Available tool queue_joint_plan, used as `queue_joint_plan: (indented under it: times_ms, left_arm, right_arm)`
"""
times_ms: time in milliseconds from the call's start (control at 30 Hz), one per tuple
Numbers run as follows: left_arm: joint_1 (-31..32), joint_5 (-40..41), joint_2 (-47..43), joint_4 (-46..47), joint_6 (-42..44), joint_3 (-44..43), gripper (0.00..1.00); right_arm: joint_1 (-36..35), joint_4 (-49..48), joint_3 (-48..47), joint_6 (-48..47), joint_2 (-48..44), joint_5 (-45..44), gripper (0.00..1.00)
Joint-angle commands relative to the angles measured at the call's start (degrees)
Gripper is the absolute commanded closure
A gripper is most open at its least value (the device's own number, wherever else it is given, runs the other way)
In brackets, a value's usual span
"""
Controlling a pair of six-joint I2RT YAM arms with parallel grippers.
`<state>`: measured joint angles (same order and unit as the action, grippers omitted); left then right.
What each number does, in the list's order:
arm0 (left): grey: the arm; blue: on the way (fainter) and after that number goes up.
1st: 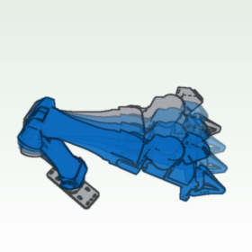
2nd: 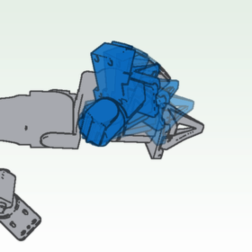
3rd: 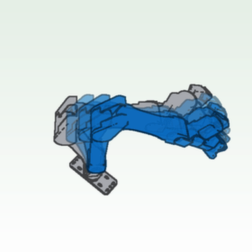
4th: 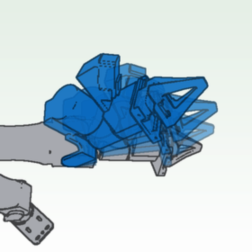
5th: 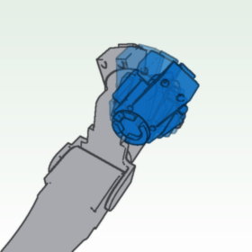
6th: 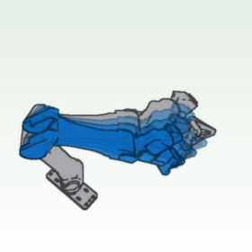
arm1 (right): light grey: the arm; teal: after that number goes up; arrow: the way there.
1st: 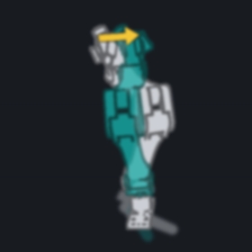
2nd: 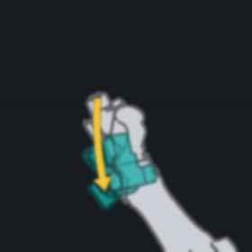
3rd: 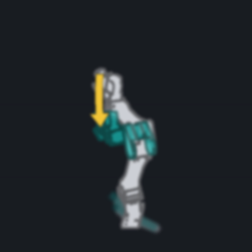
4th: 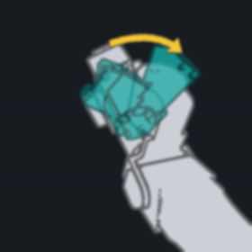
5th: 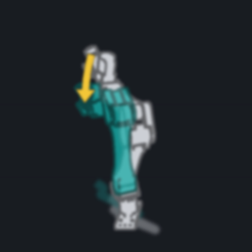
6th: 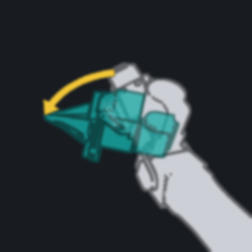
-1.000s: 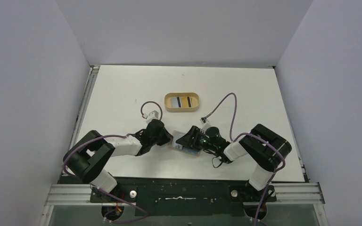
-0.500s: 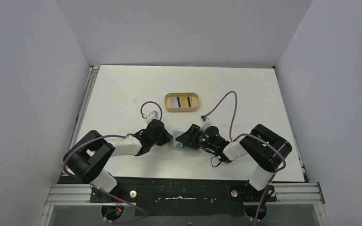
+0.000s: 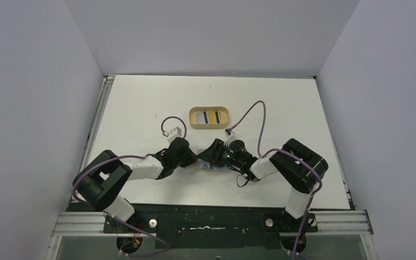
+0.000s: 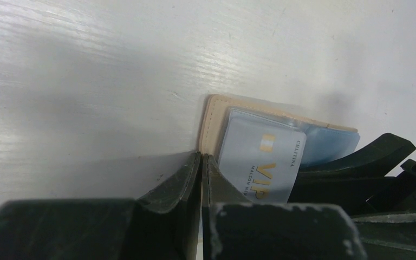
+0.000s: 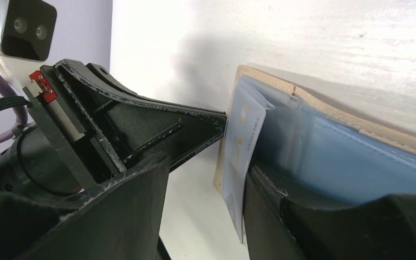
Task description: Take the credit cards out of the card holder
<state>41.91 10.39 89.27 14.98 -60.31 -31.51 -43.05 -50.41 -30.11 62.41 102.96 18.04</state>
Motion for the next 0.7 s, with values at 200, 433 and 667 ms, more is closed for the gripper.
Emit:
queue_joint_plan:
  times_ms: [200,433,667]
  left_arm:
    - [1.59,-2.98,1.19,-3.67,0.73,-0.27,1.00]
    - [1.51,-3.05,1.47,-3.54,0.81,-0.57,1.00]
    - [1.47,-3.01,1.25,-3.82,0.99,-0.18,1.00]
  right_arm:
    - [-0.90,16.07,-2.18,-5.33,-16.67,0.65,0.50]
    - [0.15,21.24,-0.02,-6.98,-19.41,-1.10,0.53]
    - [2.06,20.99,3.51,-6.78,-15.27,-1.96,0.72]
